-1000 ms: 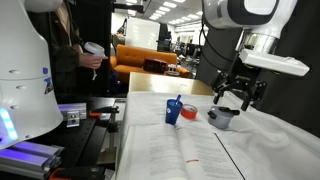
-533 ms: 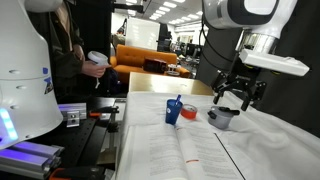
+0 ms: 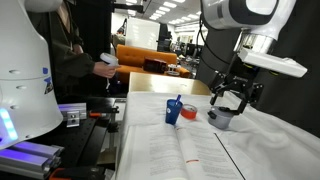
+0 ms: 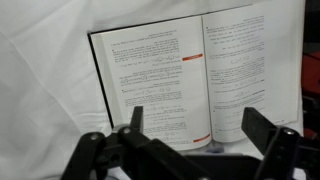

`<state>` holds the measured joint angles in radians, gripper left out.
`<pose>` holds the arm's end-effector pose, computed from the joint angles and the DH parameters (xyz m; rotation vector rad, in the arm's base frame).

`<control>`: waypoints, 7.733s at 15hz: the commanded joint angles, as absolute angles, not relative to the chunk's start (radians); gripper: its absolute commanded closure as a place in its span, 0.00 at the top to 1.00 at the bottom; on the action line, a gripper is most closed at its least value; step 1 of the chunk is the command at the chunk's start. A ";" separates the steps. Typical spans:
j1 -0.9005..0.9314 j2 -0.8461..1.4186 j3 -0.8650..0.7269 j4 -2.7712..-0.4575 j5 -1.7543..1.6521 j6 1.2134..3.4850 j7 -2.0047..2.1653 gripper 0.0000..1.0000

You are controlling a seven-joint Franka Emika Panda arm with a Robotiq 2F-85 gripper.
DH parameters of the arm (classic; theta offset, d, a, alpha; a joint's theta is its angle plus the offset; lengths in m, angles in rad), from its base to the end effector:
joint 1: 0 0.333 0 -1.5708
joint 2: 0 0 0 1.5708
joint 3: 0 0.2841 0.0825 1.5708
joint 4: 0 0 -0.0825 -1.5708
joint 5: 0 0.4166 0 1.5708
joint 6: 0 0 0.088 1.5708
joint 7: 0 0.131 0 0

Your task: Take the marker out of the cup and put it on the book

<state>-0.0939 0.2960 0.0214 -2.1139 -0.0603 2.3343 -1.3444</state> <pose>0.5778 -0.0436 0.1886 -2.4677 -1.9044 0.1255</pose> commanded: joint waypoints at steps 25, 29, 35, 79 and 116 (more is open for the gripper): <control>-0.082 0.390 0.051 -2.012 -0.051 2.376 -1.454 1.00; -0.077 0.447 0.094 -1.931 -0.044 2.386 -1.465 1.00; -0.088 0.479 0.131 -1.879 -0.028 2.382 -1.507 1.00; -0.076 0.496 0.118 -1.866 -0.021 2.375 -1.549 1.00; -0.099 0.502 0.148 -1.866 0.035 2.392 -1.653 1.00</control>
